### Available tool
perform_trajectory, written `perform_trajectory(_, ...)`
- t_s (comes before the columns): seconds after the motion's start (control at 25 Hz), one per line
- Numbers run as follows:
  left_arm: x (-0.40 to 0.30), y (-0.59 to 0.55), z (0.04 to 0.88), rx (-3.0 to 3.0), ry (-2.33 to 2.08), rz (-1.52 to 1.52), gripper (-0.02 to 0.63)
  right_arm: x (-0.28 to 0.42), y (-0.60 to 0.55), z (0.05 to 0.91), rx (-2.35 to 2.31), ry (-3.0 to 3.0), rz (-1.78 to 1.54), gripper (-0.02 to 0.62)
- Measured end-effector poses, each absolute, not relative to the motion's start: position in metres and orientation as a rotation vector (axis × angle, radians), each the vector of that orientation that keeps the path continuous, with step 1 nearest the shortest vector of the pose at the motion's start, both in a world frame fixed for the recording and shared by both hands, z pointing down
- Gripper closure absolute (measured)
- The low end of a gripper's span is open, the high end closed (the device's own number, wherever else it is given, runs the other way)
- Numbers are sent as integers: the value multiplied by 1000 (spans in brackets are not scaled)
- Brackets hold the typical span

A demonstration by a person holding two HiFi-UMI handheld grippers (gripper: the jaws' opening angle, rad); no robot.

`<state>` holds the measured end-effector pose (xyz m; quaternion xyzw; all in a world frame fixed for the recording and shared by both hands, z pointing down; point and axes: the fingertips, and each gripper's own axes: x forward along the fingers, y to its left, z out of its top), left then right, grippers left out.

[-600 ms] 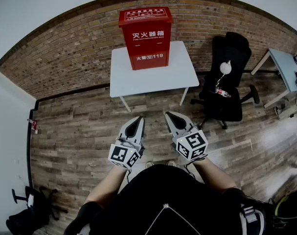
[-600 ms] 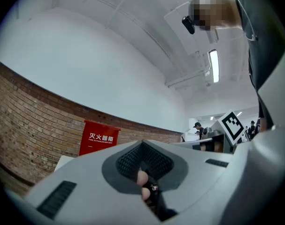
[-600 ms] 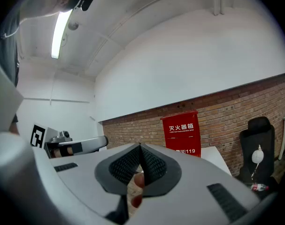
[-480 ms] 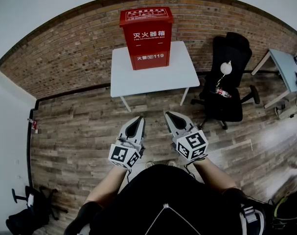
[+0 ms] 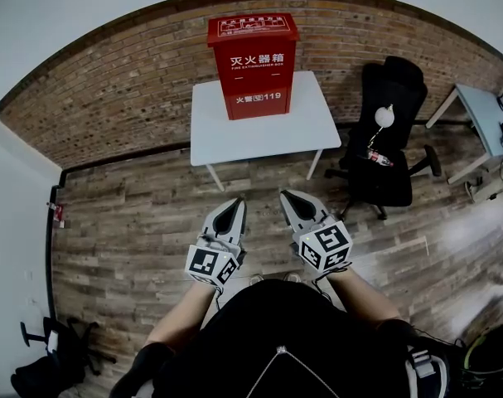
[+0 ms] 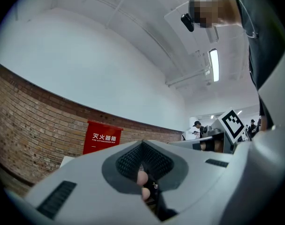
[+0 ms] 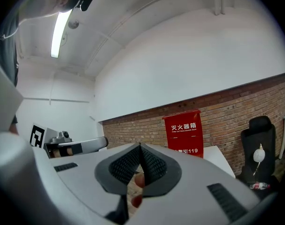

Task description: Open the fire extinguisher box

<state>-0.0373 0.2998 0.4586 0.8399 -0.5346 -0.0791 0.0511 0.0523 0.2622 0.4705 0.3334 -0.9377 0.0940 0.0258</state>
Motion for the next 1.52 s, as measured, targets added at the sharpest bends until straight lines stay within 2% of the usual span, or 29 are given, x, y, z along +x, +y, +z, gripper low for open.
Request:
perform_trajectory(0.8, -74, 275, 458, 2578, -1557, -258, 558, 22, 245, 471, 1183, -2819, 285, 577)
perform_trajectory(1.52, -68, 123, 463, 2513, -1632, -205, 558, 31, 89, 474, 1111, -2857, 335, 577)
